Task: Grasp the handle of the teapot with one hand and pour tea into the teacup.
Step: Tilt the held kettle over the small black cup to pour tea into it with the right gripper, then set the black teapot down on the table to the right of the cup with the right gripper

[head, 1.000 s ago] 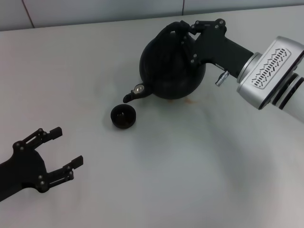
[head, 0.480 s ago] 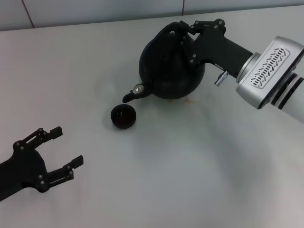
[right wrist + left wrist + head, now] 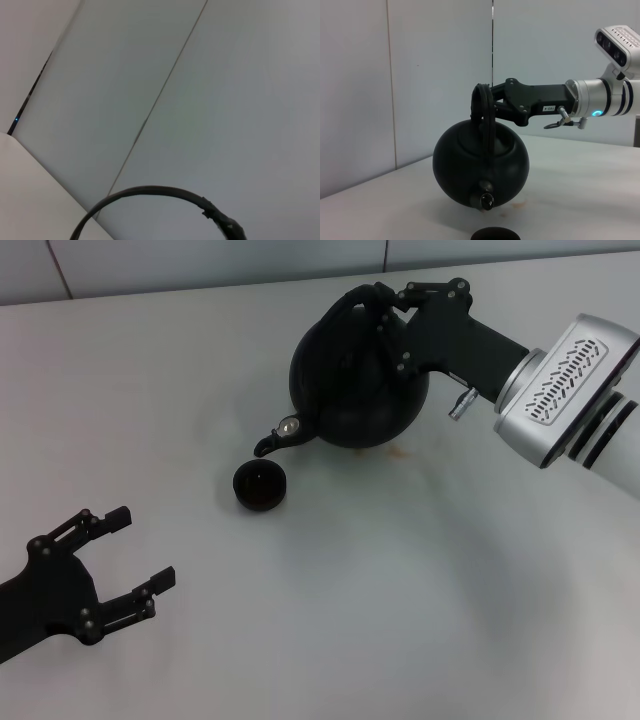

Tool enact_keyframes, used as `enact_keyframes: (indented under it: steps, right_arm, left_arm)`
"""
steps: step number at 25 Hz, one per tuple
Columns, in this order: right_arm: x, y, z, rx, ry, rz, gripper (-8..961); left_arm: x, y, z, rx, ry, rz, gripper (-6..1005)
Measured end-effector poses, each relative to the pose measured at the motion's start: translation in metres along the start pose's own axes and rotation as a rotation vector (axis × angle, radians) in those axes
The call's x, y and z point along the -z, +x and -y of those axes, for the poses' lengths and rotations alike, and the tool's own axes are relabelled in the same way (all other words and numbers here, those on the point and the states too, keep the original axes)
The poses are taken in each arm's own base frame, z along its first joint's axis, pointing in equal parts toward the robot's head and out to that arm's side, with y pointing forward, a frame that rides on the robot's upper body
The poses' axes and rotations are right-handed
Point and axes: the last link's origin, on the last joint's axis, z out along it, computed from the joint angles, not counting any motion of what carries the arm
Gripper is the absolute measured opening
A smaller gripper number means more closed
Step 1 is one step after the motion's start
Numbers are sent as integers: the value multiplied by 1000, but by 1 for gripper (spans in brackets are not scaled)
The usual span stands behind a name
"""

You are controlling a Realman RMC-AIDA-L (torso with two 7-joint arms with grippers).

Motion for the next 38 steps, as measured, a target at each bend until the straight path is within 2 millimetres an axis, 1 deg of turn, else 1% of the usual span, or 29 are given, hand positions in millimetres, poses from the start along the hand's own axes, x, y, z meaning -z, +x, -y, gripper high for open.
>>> enact_keyframes:
  steps: [12,18,19,21,24,31,38]
  right_arm:
    - [0,0,0,-16,0,1,79]
    - [2,-4,4,-166,12,37,80]
    - [4,-4,5,-213,15,41,80]
    - [4,-4,6,-233,18,41,80]
    - [8,-2,9,-293,42,39,80]
    - [25,6,19,-428,123,41,80]
    - [35,12,21,-542,142,29,79]
  left_arm:
    - [0,0,0,0,0,0,859]
    - [0,0,0,-1,0,0,859]
    - [0,0,0,-1,0,0,859]
    - [0,0,0,-2,0,0,859]
    - [0,0,1,-4,0,0,859]
    - [-1,1,1,-7,-1,-2,859]
    - [-2,2,2,-8,-3,-4,859]
